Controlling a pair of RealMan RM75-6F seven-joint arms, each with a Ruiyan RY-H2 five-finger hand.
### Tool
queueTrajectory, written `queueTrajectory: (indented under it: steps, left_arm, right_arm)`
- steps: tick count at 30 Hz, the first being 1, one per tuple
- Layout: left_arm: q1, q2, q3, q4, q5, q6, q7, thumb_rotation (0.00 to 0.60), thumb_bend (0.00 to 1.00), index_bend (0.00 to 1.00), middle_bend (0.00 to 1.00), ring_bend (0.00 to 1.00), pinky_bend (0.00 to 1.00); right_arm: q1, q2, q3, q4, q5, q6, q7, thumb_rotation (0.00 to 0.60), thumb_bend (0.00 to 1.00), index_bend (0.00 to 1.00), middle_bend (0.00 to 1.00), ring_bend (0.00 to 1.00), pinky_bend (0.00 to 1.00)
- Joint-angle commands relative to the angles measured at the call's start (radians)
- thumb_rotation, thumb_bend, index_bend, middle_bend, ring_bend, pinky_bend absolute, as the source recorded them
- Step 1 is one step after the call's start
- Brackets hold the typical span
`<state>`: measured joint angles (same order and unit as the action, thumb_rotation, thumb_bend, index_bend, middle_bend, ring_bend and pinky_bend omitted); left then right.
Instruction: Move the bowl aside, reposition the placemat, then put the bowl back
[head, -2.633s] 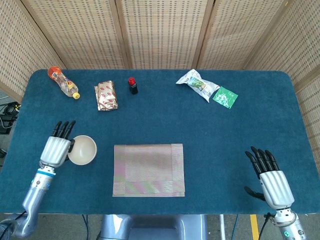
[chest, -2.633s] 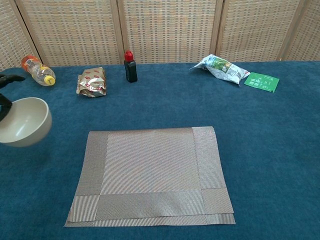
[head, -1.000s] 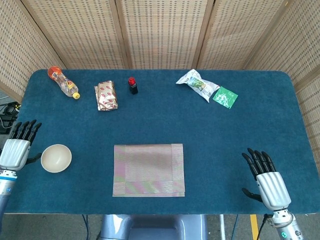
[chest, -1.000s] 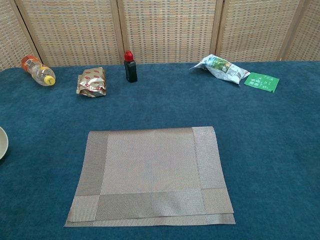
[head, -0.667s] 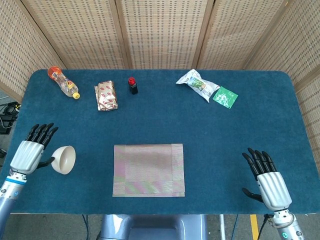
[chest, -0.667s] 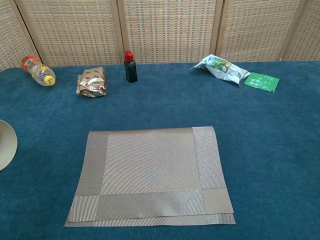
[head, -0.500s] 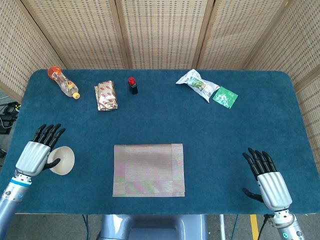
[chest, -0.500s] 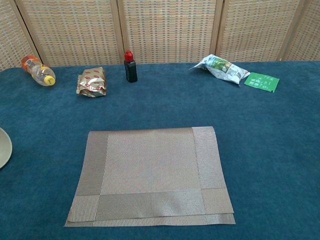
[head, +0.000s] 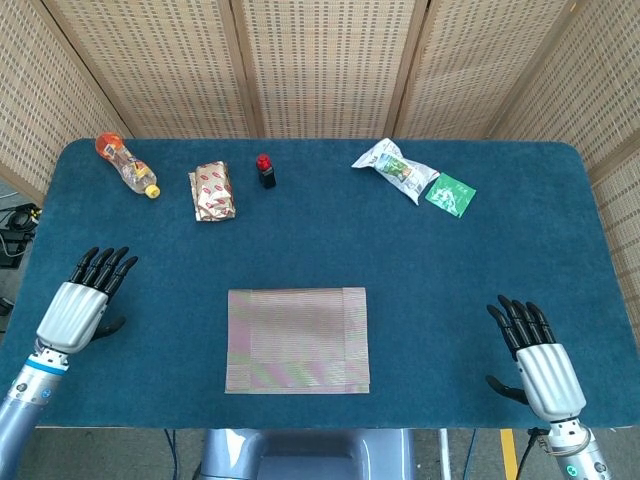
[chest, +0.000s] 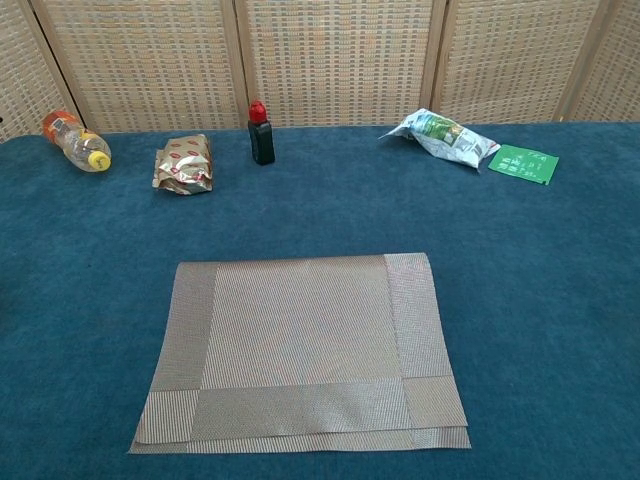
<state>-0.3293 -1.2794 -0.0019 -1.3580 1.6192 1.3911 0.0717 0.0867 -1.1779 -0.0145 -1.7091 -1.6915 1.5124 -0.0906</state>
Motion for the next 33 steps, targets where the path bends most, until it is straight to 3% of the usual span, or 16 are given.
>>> queueTrajectory:
  steps: [1,13,16,18,21,28,33]
  left_arm:
    - [-0.001,-0.005,0.005,-0.005,0.007,-0.003,0.010,0.600,0.18,0.00,0.00,0.00,0.00]
    - [-0.008,-0.033,0.027,-0.037,0.042,-0.019,0.062,0.600,0.18,0.00,0.00,0.00,0.00]
    - [-0.009,-0.046,0.039,-0.050,0.062,-0.021,0.082,0.600,0.18,0.11,0.00,0.00,0.00]
    - [-0.009,-0.060,0.052,-0.057,0.082,-0.022,0.095,0.600,0.19,0.28,0.00,0.00,0.00]
    - [-0.007,-0.078,0.066,-0.058,0.103,-0.021,0.109,0.600,0.20,0.43,0.00,0.00,0.00]
    - [0.006,-0.124,0.105,-0.046,0.138,-0.027,0.134,0.600,0.20,0.52,0.00,0.00,0.00]
    - [0.017,-0.170,0.127,-0.019,0.153,-0.036,0.148,0.600,0.21,0.53,0.00,0.00,0.00]
  right_arm:
    - [-0.001,0.001,0.000,-0.001,0.000,0.001,0.001,0.600,0.09,0.00,0.00,0.00,0.00]
    - [0.000,0.008,0.002,-0.004,0.006,-0.002,0.008,0.600,0.09,0.00,0.00,0.00,0.00]
    - [0.001,0.008,0.001,-0.006,0.006,-0.005,0.005,0.600,0.09,0.00,0.00,0.00,0.00]
    - [0.000,0.009,0.001,-0.006,0.005,-0.003,0.005,0.600,0.09,0.00,0.00,0.00,0.00]
    - [-0.001,0.011,0.001,-0.008,0.003,0.000,0.010,0.600,0.09,0.00,0.00,0.00,0.00]
    - [-0.001,0.015,0.002,-0.007,-0.002,0.006,0.021,0.600,0.09,0.00,0.00,0.00,0.00]
    - [-0.002,0.014,0.000,-0.007,-0.004,0.007,0.020,0.600,0.09,0.00,0.00,0.00,0.00]
